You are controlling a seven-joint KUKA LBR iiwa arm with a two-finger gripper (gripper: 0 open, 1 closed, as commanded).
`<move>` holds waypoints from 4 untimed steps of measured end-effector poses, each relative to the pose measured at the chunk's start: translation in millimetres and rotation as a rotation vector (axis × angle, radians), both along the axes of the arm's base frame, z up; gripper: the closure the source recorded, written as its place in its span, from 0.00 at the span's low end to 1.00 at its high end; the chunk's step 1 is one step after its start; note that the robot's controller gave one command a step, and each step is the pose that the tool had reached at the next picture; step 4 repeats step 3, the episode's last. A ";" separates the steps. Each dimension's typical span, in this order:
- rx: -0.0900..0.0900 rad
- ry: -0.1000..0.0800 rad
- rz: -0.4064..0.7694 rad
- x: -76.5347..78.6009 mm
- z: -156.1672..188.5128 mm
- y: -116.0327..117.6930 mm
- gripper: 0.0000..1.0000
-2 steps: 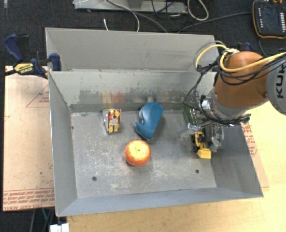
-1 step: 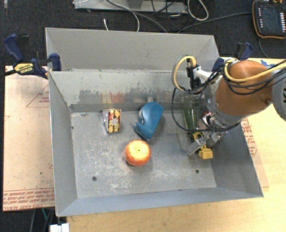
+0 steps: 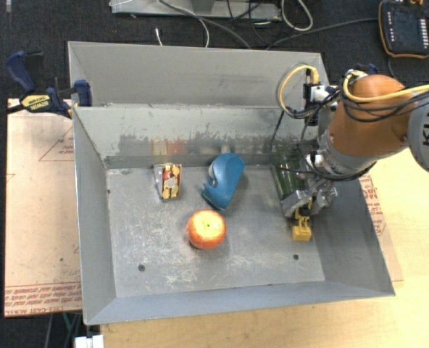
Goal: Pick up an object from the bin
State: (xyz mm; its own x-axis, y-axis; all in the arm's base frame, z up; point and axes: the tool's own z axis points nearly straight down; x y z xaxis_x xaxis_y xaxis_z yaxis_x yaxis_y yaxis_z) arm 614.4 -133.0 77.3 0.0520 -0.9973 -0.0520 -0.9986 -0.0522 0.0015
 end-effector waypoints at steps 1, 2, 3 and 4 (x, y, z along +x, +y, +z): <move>0.000 0.000 0.000 0.1 0.2 0.1 1.00; 0.002 0.002 0.003 -1.2 16.5 2.7 1.00; -0.002 -0.003 -0.003 -0.4 28.7 -0.6 1.00; -0.002 -0.003 -0.003 -0.4 28.7 -0.6 1.00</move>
Offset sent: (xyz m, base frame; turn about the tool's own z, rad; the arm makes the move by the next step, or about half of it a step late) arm -0.0001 -0.0001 0.0305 0.0004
